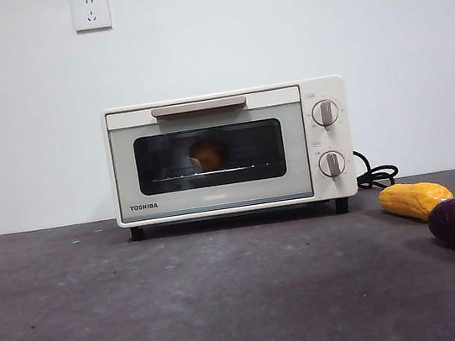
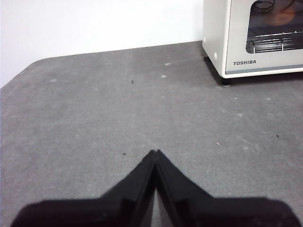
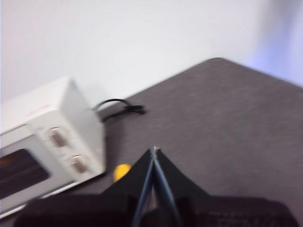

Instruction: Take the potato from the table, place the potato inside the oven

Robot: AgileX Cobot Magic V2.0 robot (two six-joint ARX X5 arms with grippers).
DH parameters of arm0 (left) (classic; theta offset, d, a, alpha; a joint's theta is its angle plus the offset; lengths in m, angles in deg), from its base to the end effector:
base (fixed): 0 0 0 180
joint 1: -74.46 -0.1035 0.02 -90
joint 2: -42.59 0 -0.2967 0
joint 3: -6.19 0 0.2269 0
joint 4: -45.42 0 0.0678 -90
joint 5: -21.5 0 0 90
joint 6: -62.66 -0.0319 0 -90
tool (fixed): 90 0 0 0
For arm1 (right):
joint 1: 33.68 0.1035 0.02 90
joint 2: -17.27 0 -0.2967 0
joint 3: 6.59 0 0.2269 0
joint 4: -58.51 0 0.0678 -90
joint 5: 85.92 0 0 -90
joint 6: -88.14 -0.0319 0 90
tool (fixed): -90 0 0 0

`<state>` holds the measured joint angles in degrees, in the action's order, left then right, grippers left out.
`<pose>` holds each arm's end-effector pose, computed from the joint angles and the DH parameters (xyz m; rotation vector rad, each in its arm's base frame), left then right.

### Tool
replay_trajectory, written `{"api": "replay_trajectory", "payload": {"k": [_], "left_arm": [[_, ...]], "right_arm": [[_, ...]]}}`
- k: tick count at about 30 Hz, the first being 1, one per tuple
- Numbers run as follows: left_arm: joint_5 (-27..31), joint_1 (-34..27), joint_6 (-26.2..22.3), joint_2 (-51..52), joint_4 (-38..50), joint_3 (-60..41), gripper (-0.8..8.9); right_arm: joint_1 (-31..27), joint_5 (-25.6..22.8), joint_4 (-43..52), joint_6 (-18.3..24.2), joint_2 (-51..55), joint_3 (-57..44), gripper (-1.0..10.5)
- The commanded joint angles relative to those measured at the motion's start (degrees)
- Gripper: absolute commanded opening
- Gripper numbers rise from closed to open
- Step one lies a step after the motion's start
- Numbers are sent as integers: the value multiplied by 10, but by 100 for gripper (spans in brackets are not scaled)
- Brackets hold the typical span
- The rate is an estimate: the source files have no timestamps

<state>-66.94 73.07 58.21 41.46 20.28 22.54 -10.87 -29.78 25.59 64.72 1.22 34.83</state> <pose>0.0405 0.0019 0.1517 0.0777 0.1751 0.0446 0.0376 -0.0035 0.2704 0.3444 0.0750 -0.2132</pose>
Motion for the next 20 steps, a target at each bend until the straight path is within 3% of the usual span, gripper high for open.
{"api": "replay_trajectory", "payload": {"k": [1,8,12,14,17,20], "left_arm": [[-1,-2,-1,0,4,-6,-4],[-1,-2,-1,0,4,-6,-4],[-1,-2,-1,0,4,-6,-4],[-1,-2,-1,0,4,-6,-4],[-1,-2,-1,0,4,-6,-4],[-1,-2,-1,0,4,-6,-4]], "right_arm": [[-21,58,69,5,26,-54,2],[-120,176,120,91,93,-118,2],[-197,220,118,100,111,-132,2],[-232,265,132,113,115,-140,2],[-265,334,168,143,115,-158,2],[-277,354,182,166,115,-179,2]]}}
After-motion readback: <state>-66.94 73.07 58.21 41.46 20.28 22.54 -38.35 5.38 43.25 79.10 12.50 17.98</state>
